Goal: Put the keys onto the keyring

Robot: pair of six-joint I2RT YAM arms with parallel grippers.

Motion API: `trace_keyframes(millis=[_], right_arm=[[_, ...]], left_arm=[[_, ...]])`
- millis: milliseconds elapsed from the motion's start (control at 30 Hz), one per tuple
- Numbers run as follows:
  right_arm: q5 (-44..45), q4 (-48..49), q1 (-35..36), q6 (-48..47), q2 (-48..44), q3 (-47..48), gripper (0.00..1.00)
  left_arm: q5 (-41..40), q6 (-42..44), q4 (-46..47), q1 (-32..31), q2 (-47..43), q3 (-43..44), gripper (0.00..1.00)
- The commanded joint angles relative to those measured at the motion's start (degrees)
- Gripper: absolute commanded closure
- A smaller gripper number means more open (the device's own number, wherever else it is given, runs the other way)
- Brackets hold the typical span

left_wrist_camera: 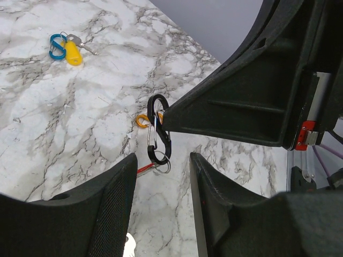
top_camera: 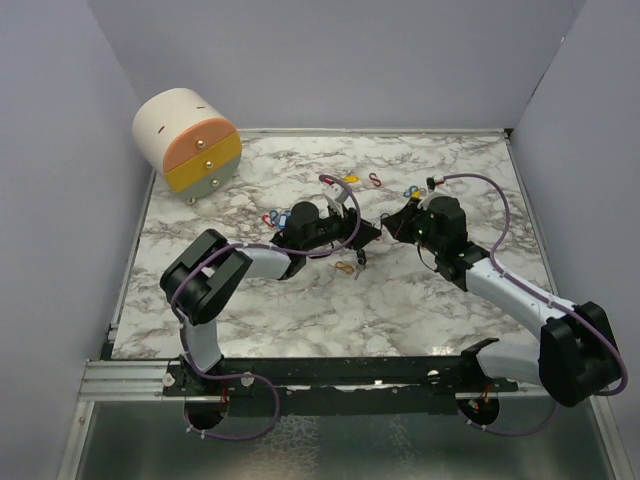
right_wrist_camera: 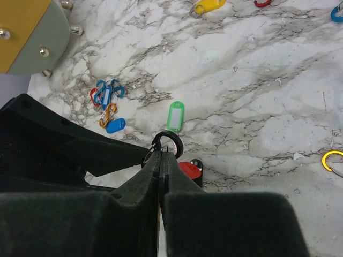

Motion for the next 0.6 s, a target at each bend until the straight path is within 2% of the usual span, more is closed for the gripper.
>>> trace_keyframes(millis=[0, 300, 567], right_arm=[[-1.9, 2.5, -0.3, -1.0, -1.3, -0.6, 1.00], [-3.3, 3.4, -0.3, -1.7, -1.6, -0.7, 1.00], [-4.1, 4.0, -0.3, -2.0, -1.3, -0.7, 1.00]], left_arm=[[4.0, -3.5, 6.2, 0.4, 1.3, -0.6, 0.54], [6.0, -6.9, 12.5, 1.1, 3.6, -0.7, 0.59], [6.0, -7.7, 15.0, 1.5, 4.5, -1.0, 0.78]])
